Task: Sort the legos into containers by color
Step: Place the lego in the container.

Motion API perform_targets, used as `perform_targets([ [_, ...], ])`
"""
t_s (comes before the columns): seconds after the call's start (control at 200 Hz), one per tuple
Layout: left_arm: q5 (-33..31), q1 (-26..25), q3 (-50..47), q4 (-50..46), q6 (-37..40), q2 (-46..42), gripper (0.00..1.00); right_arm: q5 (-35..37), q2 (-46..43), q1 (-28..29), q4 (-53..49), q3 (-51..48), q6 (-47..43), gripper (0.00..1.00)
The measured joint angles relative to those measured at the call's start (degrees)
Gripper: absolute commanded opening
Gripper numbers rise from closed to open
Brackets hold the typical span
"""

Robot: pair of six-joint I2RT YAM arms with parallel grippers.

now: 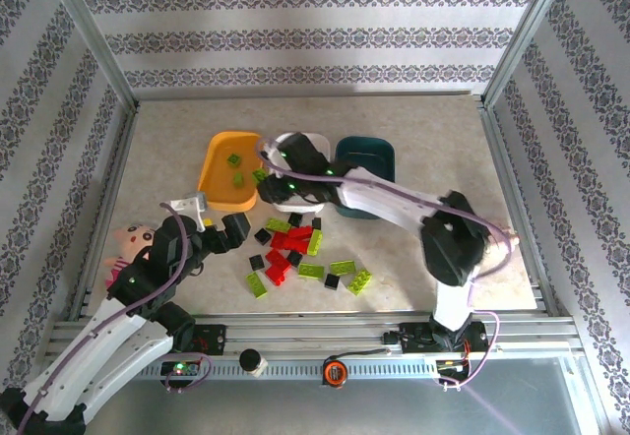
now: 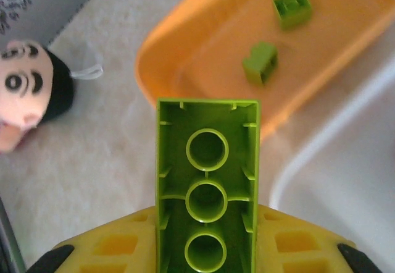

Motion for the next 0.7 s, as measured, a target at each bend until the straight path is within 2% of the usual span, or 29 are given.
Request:
perform_targets([
  [0.245,-0.13,0.0,-0.35,-2.25,-0.15,-0.92,1.0,-1.81,23.82,-1.18,-5.53,30.69,2.05,0.25],
  [0.385,0.57,0.0,-1.38,-3.04,-0.13,-0.83,1.0,-1.09,33.07,-1.79,-10.4,44.85,4.35,0.34],
  [0.535,1.33,0.0,-2.58,-3.1,-0.15,-0.15,1.0,0.0,38.34,-2.21,-14.64,53.11,6.32,0.58],
  [0.7,2.47,0.0,-3.87,-3.08,-0.13,2.01,1.0,0.07,39.15,-2.58,-15.93,55.01,7.58,0.62],
])
